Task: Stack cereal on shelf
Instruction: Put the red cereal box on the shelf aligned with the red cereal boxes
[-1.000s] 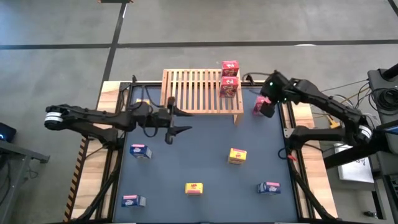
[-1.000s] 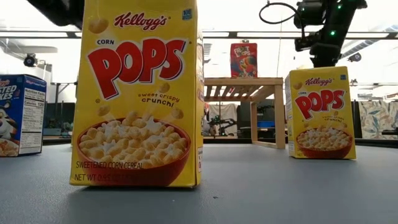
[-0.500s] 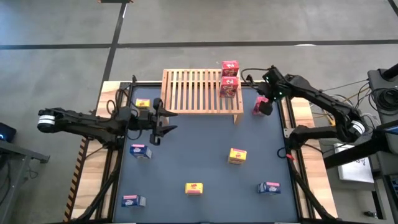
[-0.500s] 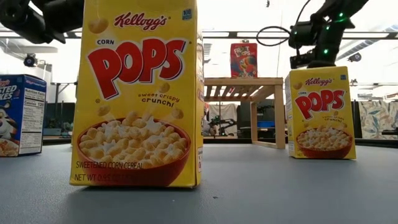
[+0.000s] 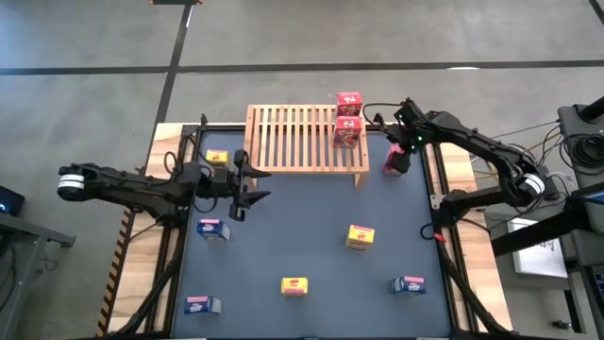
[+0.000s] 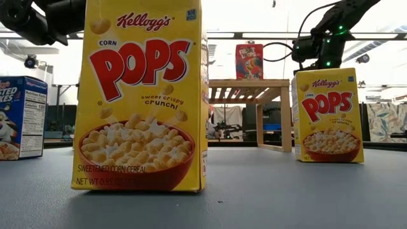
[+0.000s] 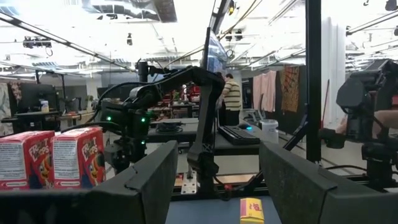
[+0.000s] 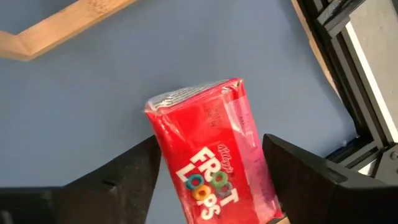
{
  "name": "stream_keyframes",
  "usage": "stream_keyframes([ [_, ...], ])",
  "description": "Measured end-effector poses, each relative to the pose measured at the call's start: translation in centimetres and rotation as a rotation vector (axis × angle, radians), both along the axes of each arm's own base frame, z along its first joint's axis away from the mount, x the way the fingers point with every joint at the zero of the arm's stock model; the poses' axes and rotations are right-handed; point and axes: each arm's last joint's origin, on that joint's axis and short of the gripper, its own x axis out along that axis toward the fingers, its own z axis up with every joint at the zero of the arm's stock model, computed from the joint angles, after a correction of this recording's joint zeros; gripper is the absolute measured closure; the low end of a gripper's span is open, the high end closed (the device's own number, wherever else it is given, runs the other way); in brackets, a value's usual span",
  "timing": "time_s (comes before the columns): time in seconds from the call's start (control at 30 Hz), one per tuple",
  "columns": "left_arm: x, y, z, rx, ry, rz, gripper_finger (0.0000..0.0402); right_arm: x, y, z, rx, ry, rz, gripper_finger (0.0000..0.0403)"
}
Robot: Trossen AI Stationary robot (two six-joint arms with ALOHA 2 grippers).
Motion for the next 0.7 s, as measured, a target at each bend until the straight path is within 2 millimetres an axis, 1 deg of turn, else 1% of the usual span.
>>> stream_keyframes([
  [0.2,0.0,0.0,0.0,0.0,0.002,0.0,0.0192,-0.1,0.2,0.3,-0.003,-0.01,-0.017,0.0205],
  [0.37,0.0,0.0,0.0,0.0,0.002,0.0,0.0192,-0.5,0.8,0.9,-0.009,-0.024,-0.016,0.0242],
  [0.5,0.0,0.0,0.0,0.0,0.002,0.0,0.0192,-1.2,1.6,1.9,-0.027,-0.044,-0.03,0.0256],
  [0.7,0.0,0.0,0.0,0.001,0.002,0.0,0.0192,-2.4,3.3,4.3,-0.072,-0.093,-0.058,0.0255],
])
